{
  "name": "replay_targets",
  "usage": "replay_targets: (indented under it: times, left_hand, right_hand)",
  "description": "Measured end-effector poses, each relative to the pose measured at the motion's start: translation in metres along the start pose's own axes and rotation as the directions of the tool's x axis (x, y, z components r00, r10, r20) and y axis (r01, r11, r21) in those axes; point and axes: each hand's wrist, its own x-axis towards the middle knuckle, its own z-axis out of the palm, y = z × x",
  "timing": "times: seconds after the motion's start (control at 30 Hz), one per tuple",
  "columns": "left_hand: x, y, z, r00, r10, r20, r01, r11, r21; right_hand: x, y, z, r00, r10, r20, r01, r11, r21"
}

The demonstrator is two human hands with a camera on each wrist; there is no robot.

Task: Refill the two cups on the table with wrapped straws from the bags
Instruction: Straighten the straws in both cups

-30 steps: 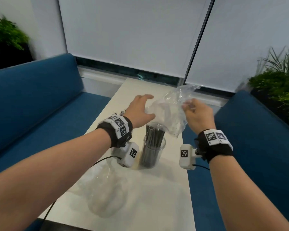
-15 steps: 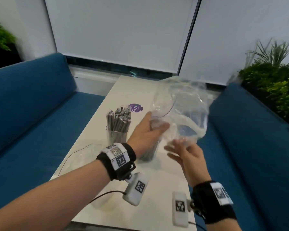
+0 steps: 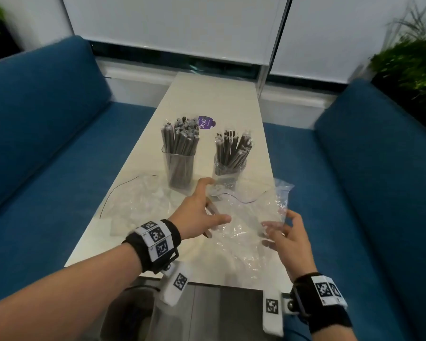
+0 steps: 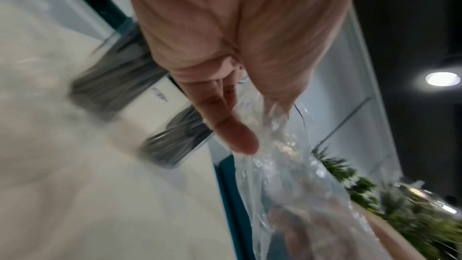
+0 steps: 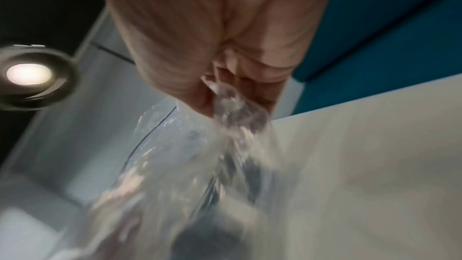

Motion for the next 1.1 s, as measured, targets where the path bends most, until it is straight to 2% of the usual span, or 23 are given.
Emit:
replay_targets:
  times: [0.07,0.1,0.2,0.27,0.3,0.37,0.4,0.5,0.57,0.63,0.7,0.77,0.83,0.9,0.97,1.03,1.1]
  left_hand:
    - [0.004,-0.015,0.003,0.999,-0.043,-0.013,0.044,0.995,0.090]
    - [0.007,-0.021,0.006,0.997,-0.073,-0.005,0.073,0.980,0.188]
    - [0.014,-0.040,0.017,0.983,-0.175,0.059,0.116,0.833,0.540]
    - [0.018,-0.051,0.021,0.969,-0.237,0.076,0.120,0.710,0.694]
    - [0.019,-0.051,0.020,0.965,-0.249,0.076,0.119,0.680,0.723]
    - [0.016,-0.047,0.012,0.974,-0.220,0.061,0.113,0.697,0.709]
    - [0.013,-0.041,0.006,0.984,-0.172,0.035,0.103,0.729,0.677]
    - [0.009,-0.013,-0.015,0.997,0.028,-0.072,0.017,0.831,0.556]
    - [0.020,0.006,-0.024,0.987,0.109,-0.118,-0.036,0.866,0.498]
    - [0.043,0.019,-0.027,0.986,0.112,-0.124,-0.047,0.895,0.443]
    - [0.075,0.027,-0.026,0.988,0.079,-0.134,-0.022,0.923,0.384]
    - [0.108,0.032,-0.023,0.989,0.024,-0.147,0.027,0.941,0.336]
    - [0.137,0.034,-0.019,0.987,-0.023,-0.157,0.071,0.948,0.310]
    - [0.157,0.036,-0.015,0.986,-0.056,-0.155,0.100,0.952,0.288]
    - [0.167,0.041,-0.014,0.985,-0.064,-0.160,0.109,0.951,0.290]
    - [0.173,0.046,-0.014,0.983,-0.045,-0.178,0.097,0.951,0.293]
    - [0.174,0.057,-0.016,0.981,-0.005,-0.195,0.062,0.956,0.288]
  right_hand:
    - [0.010,0.018,-0.003,0.989,0.147,0.027,-0.143,0.982,-0.124]
    - [0.015,0.026,-0.002,0.984,0.176,0.030,-0.165,0.959,-0.232]
    - [0.026,0.042,0.005,0.988,0.149,0.042,-0.099,0.816,-0.569]
    - [0.029,0.046,0.007,0.971,0.204,0.124,-0.061,0.714,-0.698]
    - [0.029,0.045,0.004,0.954,0.255,0.155,-0.067,0.689,-0.722]
    - [0.027,0.041,-0.009,0.936,0.307,0.175,-0.098,0.700,-0.707]
    - [0.025,0.035,-0.018,0.947,0.276,0.165,-0.089,0.718,-0.691]
    - [0.027,0.007,-0.039,0.994,0.019,0.104,0.058,0.729,-0.682]
    - [0.041,-0.019,-0.036,0.982,-0.175,0.073,0.181,0.752,-0.634]
    - [0.066,-0.044,-0.024,0.954,-0.280,0.108,0.289,0.759,-0.584]
    - [0.101,-0.065,-0.005,0.940,-0.254,0.229,0.341,0.758,-0.557]
    - [0.133,-0.083,0.016,0.933,-0.150,0.327,0.318,0.768,-0.556]
    - [0.158,-0.098,0.035,0.917,-0.105,0.385,0.318,0.776,-0.545]
    - [0.175,-0.109,0.048,0.900,-0.126,0.416,0.338,0.804,-0.488]
    - [0.186,-0.116,0.055,0.875,-0.210,0.436,0.422,0.772,-0.476]
    - [0.195,-0.123,0.055,0.844,-0.276,0.459,0.497,0.724,-0.478]
    - [0.204,-0.131,0.052,0.825,-0.304,0.477,0.519,0.743,-0.424]
